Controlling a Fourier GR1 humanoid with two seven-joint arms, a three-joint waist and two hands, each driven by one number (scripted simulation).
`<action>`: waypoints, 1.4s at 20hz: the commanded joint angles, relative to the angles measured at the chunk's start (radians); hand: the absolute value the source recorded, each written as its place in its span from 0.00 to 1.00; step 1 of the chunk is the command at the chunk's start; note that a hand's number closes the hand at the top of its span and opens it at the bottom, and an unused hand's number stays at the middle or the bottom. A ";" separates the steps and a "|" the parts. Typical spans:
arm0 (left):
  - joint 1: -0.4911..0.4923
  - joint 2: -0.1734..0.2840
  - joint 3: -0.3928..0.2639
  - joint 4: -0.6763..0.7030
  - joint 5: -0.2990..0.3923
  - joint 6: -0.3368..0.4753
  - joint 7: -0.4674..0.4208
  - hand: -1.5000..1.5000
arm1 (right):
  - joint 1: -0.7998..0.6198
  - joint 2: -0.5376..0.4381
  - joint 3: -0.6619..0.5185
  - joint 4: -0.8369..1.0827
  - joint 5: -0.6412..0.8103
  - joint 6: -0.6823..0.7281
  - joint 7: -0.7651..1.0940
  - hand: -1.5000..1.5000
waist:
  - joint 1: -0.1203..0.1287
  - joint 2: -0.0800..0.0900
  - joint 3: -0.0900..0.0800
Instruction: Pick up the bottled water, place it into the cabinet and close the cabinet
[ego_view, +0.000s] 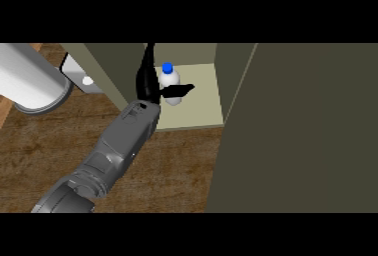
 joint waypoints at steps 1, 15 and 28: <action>0.010 0.038 0.012 -0.011 0.002 -0.087 -0.043 0.00 | 0.016 -0.011 0.011 -0.081 0.019 0.001 0.038 0.00 | 0.003 0.002 -0.001; 0.131 0.000 0.048 -0.219 0.199 -0.521 -0.264 1.00 | 0.037 -0.005 0.065 -0.063 0.073 -0.035 0.031 0.00 | 0.039 -0.022 0.000; 0.438 0.000 -0.170 -0.647 0.346 -0.687 -0.116 1.00 | 0.014 -0.064 0.011 -0.092 0.094 -0.080 0.082 0.00 | 0.097 -0.041 0.000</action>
